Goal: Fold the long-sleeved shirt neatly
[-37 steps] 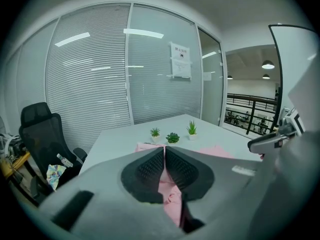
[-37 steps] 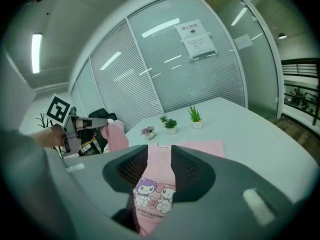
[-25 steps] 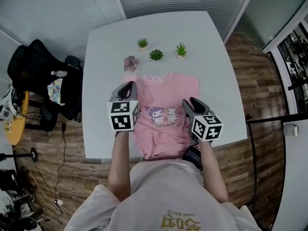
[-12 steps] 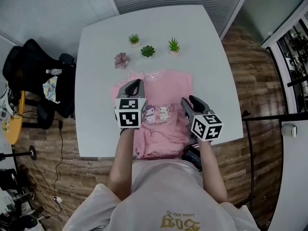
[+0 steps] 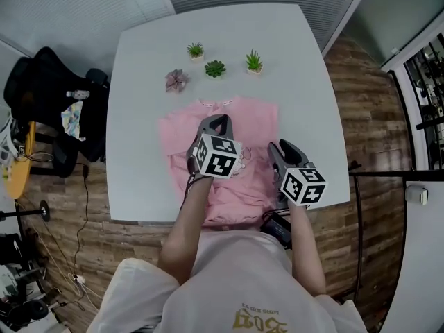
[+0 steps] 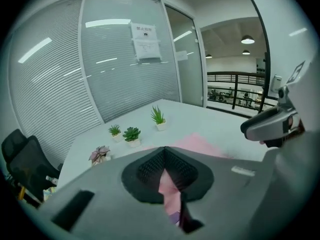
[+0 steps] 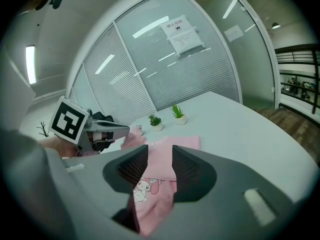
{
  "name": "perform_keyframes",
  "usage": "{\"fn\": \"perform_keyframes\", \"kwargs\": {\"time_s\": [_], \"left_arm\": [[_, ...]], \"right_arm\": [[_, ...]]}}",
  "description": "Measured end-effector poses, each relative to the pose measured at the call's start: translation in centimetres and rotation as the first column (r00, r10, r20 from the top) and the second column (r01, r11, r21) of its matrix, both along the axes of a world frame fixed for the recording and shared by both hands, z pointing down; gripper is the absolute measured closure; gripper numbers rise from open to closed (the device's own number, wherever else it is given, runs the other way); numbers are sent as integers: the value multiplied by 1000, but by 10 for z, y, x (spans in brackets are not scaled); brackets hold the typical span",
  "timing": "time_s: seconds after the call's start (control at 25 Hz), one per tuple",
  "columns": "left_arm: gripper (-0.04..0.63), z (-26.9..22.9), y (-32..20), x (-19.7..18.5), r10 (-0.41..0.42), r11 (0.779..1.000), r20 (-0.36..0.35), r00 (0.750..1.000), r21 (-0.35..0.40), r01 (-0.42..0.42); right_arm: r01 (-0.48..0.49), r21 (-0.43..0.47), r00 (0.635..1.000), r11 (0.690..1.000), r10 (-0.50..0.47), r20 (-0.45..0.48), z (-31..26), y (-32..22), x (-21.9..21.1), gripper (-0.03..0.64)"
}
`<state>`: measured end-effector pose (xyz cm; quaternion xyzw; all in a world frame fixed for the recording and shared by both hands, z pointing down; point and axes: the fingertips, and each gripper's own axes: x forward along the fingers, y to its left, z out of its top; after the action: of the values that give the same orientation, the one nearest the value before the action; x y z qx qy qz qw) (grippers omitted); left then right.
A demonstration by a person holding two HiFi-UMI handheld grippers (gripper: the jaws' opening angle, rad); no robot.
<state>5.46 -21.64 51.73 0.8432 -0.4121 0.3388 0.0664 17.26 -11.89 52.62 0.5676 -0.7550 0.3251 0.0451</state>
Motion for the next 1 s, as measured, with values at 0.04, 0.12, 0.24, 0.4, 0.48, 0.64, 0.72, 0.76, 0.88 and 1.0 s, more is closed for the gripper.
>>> {"fn": "perform_keyframes", "kwargs": {"time_s": [0.04, 0.12, 0.24, 0.4, 0.48, 0.64, 0.72, 0.76, 0.88, 1.0], "left_arm": [[594, 4, 0, 4, 12, 1000, 12, 1000, -1, -12], [594, 13, 0, 14, 33, 999, 31, 999, -9, -33], [594, 28, 1, 27, 63, 998, 38, 997, -28, -62], [481, 62, 9, 33, 115, 986, 49, 992, -129, -108], [406, 85, 17, 34, 143, 969, 64, 988, -210, -127], [319, 110, 20, 41, 174, 954, 89, 981, -263, -146], [330, 115, 13, 44, 159, 959, 94, 983, -251, -131], [351, 118, 10, 44, 154, 961, 99, 983, -245, -126], [380, 127, 9, 48, 184, 956, 123, 975, -251, -148], [366, 137, 9, 51, 208, 950, 135, 969, -263, -167]], "right_arm": [[-2, -2, 1000, 1000, 2, -2, 1, 1, 1, 465], [-4, -6, 1000, 1000, 4, -3, 3, 2, 3, 465], [-7, -13, 1000, 1000, 7, -1, 6, 6, 6, 465], [-13, -22, 1000, 1000, 13, 0, 12, 11, 10, 465], [-16, -29, 1000, 999, 16, 0, 15, 14, 14, 465], [-19, -43, 1000, 999, 19, -1, 21, 21, 20, 465], [-21, -50, 1000, 999, 21, -1, 25, 25, 22, 465], [-21, -54, 1000, 998, 21, -1, 27, 27, 23, 465], [-21, -59, 1000, 998, 21, -2, 30, 31, 26, 465], [-24, -67, 1000, 997, 23, -6, 34, 32, 29, 465]]}}
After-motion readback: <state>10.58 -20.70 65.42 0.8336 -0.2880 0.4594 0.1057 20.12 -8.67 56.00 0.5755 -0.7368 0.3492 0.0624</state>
